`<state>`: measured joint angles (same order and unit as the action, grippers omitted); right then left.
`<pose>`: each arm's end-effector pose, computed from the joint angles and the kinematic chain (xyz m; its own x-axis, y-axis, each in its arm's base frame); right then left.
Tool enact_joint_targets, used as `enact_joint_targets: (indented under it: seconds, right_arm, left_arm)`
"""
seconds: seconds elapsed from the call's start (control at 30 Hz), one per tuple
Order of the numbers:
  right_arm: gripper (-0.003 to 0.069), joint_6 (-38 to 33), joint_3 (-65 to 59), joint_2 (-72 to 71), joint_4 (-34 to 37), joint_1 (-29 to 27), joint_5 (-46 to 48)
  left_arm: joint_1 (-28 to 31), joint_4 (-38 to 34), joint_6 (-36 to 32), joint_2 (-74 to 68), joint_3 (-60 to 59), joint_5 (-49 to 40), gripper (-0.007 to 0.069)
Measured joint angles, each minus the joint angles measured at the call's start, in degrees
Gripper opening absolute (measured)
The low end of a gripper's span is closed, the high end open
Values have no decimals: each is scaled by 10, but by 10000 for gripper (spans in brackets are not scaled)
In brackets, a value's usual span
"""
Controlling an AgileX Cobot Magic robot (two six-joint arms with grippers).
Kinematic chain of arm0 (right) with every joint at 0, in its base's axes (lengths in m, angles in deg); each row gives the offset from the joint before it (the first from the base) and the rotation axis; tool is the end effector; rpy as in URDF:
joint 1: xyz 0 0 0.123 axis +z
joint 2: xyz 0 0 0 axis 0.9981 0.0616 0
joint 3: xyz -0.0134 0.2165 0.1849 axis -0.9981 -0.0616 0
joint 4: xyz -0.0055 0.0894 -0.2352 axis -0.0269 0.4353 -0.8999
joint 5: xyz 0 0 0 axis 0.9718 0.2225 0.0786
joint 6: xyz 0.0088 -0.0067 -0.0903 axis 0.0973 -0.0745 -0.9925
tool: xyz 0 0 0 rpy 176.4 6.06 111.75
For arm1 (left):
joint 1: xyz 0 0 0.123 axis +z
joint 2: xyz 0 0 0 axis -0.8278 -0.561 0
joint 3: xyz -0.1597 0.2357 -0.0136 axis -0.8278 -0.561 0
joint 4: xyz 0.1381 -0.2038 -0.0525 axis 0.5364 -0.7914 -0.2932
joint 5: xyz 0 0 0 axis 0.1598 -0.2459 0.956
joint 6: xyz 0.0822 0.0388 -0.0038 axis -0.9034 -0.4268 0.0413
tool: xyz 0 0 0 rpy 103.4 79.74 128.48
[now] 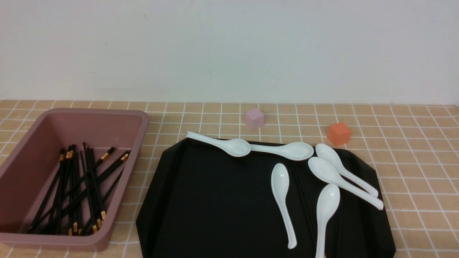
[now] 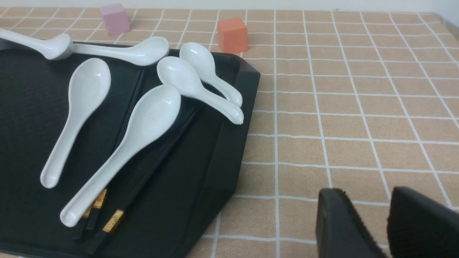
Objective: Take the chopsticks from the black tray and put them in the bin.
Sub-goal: Use the right arm to grab a pair of chopsticks
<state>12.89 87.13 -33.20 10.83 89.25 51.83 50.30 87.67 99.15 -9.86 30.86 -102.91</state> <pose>0.0526 0.0028 0.1746 -0.2857 0.0568 -0.9566 -0.0311 0.9972 0.0685 0.0519 -0.0062 0.1693 -0.3277 -0.2771 -0.9032 0.0090 0.9551 -0.2963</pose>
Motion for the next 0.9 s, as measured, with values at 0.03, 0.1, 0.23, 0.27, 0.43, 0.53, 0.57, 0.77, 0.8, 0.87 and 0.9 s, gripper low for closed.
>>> enact_joint_targets:
  seconds: [0.03,0.1,0.23,0.27,0.43,0.53,0.57,0.77,0.8,0.87,0.9]
  right_arm:
    - [236,0,0,0,0,0,0]
    - [236,0,0,0,0,0,0]
    - [236,0,0,0,0,0,0]
    - [237,0,0,0,0,0,0]
    - [239,6,0,0,9,0,-7]
    - [239,63,-3,0,94,0,-39]
    - [239,87,-3,0,130,0,-47]
    - [239,205,-3,0,346,0,-106]
    - [239,210,-3,0,365,0,-109]
    - [239,215,-3,0,385,0,-112]
    - [239,215,-3,0,389,0,-112]
  left_arm:
    - [0,0,0,0,0,0,239]
    - [0,0,0,0,0,0,239]
    - [0,0,0,0,0,0,239]
    - [0,0,0,0,0,0,239]
    - [0,0,0,0,0,0,239]
    - [0,0,0,0,0,0,239]
    - [0,0,0,0,0,0,239]
    - [0,0,0,0,0,0,239]
    - [0,0,0,0,0,0,239]
    - [0,0,0,0,0,0,239]
    - [0,0,0,0,0,0,239]
